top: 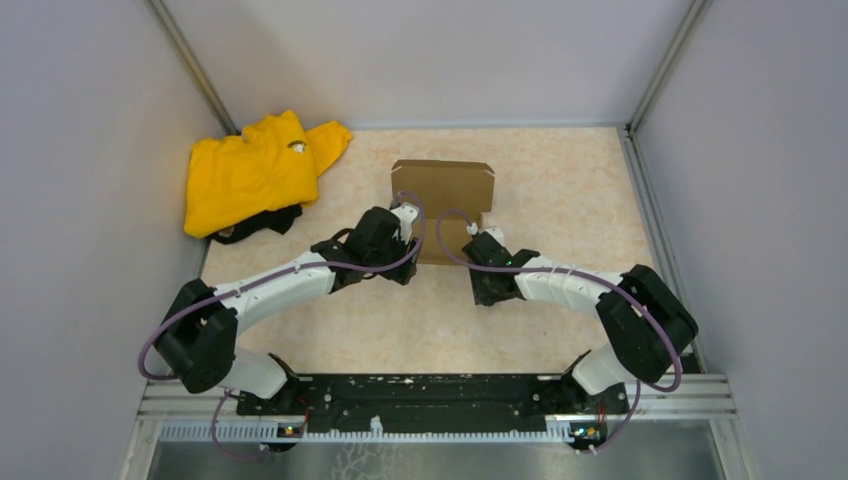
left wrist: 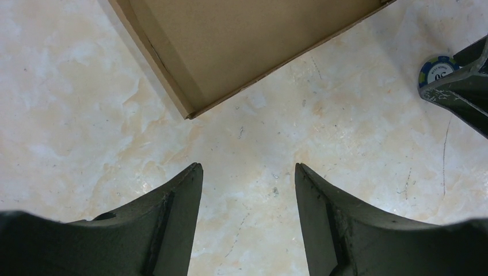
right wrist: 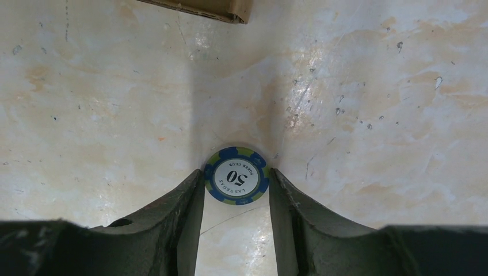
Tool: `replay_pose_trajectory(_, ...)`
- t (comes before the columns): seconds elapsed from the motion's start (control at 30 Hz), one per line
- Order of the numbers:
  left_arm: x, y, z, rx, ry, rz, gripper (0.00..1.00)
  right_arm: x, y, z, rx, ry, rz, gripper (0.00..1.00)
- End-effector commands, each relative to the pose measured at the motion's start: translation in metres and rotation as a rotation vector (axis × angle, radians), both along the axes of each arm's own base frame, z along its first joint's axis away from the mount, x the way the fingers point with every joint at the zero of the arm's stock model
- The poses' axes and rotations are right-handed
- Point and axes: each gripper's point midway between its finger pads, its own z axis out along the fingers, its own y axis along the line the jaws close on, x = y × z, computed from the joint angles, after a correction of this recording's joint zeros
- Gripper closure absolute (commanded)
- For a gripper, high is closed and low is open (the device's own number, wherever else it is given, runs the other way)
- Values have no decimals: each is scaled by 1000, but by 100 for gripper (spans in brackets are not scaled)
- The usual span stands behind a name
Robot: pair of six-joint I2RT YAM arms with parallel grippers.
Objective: Fold the paper box
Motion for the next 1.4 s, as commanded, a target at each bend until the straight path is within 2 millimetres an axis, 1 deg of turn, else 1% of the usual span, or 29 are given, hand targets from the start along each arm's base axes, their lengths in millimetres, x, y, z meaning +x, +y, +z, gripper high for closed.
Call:
replay_pose_trajectory(0.0,2,-3,12,-43,-26,-4,34,-2,0,-9,-20,10,1,60)
replay_pose_trajectory(0.1,3,-3,12,-42,-27,-3,34,3,0,-4,-25,-5,4,62)
replay_pose_trajectory(0.23,4,-2,11,-40,-27,2,34,12,3,4,-30,-31,7,63)
replay_pose_trajectory(0.33,6,0,11,-39,-30,8,34,20,7,9,-38,-51,20,63)
replay_pose_trajectory(0.5,8,3,11,-40,-30,18,34,33,17,12,-41,-65,38,63)
replay_pose_trajectory(0.6,9,4,10,-38,-26,20,34,38,23,18,-28,-78,43,63)
replay_pose_trajectory(0.9,11,3,8,-42,-21,19,34,44,27,29,-19,-97,51,63)
replay_pose_trajectory(0.97,11,4,8,-43,-21,20,34,43,26,28,-21,-90,54,62)
replay_pose_trajectory(1.07,11,1,12,-59,-23,14,33,42,22,32,-25,-99,42,53)
replay_pose_trajectory(1.1,10,-4,15,-81,-20,-1,31,42,21,37,-17,-109,35,51)
replay_pose_trajectory(1.17,2,-22,24,-157,17,-63,27,44,14,48,15,-128,9,48)
replay_pose_trajectory(1.2,-2,-32,29,-194,29,-95,26,47,10,57,37,-143,-10,46)
replay_pose_trajectory(1.27,-11,-52,38,-229,28,-148,22,50,-3,70,56,-161,-43,41)
replay_pose_trajectory(1.37,-21,-80,40,-241,37,-213,19,53,-25,87,69,-189,-85,34)
